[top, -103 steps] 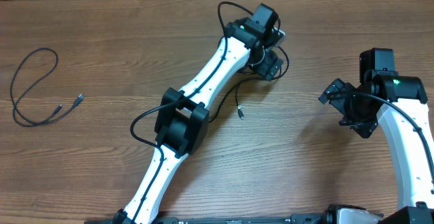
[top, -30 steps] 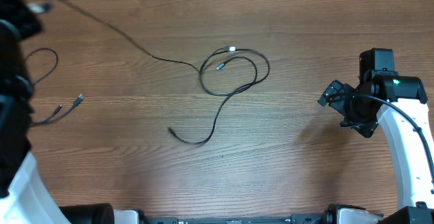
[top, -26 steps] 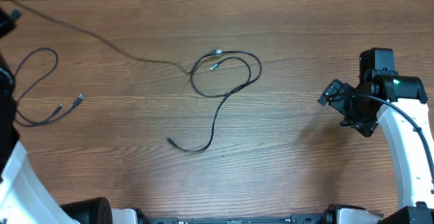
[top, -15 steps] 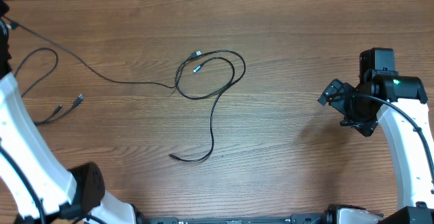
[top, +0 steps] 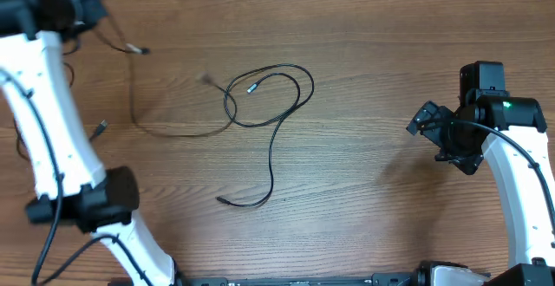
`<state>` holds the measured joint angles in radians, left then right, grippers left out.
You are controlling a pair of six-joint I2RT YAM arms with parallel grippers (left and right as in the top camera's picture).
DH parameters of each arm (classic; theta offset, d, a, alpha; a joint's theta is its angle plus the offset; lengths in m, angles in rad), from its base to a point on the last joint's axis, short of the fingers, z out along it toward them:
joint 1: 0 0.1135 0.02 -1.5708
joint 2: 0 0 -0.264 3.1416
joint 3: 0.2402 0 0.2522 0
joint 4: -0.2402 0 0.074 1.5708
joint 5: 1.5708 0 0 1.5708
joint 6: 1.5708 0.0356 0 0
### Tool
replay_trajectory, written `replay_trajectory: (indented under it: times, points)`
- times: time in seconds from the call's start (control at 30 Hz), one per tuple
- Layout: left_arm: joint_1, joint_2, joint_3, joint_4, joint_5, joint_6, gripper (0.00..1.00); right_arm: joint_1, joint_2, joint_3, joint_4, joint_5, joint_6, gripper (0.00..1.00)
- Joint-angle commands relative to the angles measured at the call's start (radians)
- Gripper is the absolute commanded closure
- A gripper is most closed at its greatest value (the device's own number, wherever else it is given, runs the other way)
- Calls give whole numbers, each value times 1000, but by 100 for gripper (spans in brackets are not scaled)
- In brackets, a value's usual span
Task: Untangle cables
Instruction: 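Return the left gripper to the cable pile center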
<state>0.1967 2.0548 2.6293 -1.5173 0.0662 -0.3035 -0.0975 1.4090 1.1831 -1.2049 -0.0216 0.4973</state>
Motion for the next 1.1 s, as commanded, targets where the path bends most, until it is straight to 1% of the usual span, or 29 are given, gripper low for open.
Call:
replay_trajectory:
  times: [0.0, 0.13, 0.17, 0.23, 0.33, 0.43, 0.53, 0.63, 0.73, 0.77, 0.83, 0.9, 1.0, 1.07]
  points:
    - [-72, 51, 5, -39, 116, 78, 93, -3, -21, 22, 3, 1, -2, 0]
    - [-167, 127, 5, -146, 113, 129, 93, -3, -21, 22, 6, 1, -2, 0]
    - [-187, 146, 5, -172, 108, 136, 95, -3, -21, 22, 6, 1, -2, 0]
    - [-233, 179, -13, -172, 111, 163, 96, -3, -21, 22, 8, 1, -2, 0]
    - [-290, 199, -51, -173, 92, 162, 96, -3, -21, 22, 6, 1, -3, 0]
    - [-341, 198, -113, -173, 2, 137, 96, -3, -21, 22, 6, 2, -10, 0]
    - [-377, 172, -197, -173, -26, 131, 96, -3, -21, 22, 6, 1, -10, 0]
    - [-402, 92, -335, -173, -30, 109, 96, -3, -21, 22, 2, 1, -10, 0]
    - [-414, -25, -490, -173, -76, 68, 96, -3, -21, 22, 4, 1, -9, 0]
    - [-413, -97, -570, -173, -106, 43, 96, -3, -21, 22, 6, 1, -10, 0]
    - [-413, -172, -646, -172, -151, 11, 96, -3, -21, 22, 6, 1, -10, 0]
    - [-413, -267, -732, -161, -220, -50, 96, -3, -21, 22, 6, 1, -10, 0]
    - [-413, -397, -862, -27, -230, -58, 96, -3, -21, 22, 8, 1, -10, 0]
    - [-414, -456, -945, 96, -222, -4, 96, -3, -21, 22, 11, 1, -10, 0]
